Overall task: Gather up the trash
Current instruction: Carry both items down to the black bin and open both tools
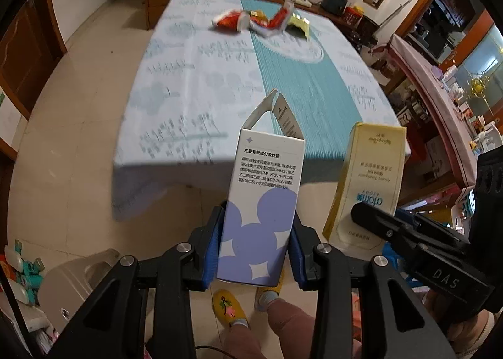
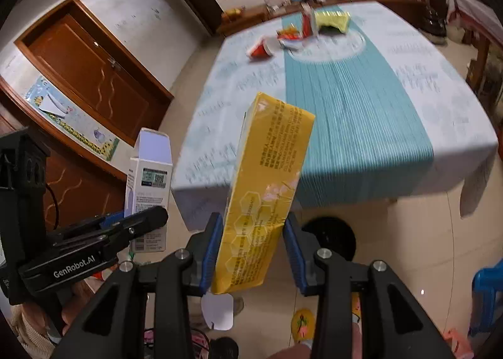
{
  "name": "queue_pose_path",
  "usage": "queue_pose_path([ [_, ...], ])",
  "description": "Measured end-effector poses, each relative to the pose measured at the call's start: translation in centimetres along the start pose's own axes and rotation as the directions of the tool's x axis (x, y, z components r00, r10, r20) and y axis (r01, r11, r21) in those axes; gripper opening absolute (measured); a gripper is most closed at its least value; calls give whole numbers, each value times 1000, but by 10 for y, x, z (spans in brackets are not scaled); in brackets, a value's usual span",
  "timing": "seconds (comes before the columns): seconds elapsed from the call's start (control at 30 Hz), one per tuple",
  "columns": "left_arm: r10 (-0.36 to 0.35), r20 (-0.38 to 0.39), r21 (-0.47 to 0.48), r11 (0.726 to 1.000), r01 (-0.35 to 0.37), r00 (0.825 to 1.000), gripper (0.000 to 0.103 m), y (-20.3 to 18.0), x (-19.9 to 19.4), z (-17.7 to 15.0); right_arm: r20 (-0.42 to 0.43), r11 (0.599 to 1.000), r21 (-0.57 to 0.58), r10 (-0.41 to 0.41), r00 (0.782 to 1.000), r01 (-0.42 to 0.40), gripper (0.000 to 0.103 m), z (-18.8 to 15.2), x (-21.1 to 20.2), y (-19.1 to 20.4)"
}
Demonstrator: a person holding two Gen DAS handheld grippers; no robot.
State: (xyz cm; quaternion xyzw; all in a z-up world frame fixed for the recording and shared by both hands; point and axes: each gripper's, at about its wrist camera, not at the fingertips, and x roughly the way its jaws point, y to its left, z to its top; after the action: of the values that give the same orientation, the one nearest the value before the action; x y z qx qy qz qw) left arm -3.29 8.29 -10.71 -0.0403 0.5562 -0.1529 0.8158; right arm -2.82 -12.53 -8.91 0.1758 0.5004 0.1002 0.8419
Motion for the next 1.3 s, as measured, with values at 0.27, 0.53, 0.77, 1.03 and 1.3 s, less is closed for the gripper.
queue_pose_path([
  [0.27, 12, -122, -18, 1000, -14, 992, 36, -2, 92, -51, -146, 996, 86, -20, 989, 32, 39, -51, 58, -51],
  [0.53, 53, -180, -52, 997, -63, 982, 37, 14, 219, -83, -257, 989, 128, -42, 966, 77, 40, -93, 166, -119],
  [0.77, 84, -169, -82, 992, -98, 982, 41, 33, 311, -92, -296, 986, 107, -95, 950, 132, 41, -110, 265, -170],
  [1.03, 131, -144, -109, 983, -147, 981, 92, 56, 375, -92, -284, 983, 98, -125, 951, 158, 62, -118, 343, -206],
  [1.3, 194, -113, -135, 969, -209, 974, 92, 66, 381, -91, -272, 982, 74, -147, 951, 173, 67, -124, 358, -210],
])
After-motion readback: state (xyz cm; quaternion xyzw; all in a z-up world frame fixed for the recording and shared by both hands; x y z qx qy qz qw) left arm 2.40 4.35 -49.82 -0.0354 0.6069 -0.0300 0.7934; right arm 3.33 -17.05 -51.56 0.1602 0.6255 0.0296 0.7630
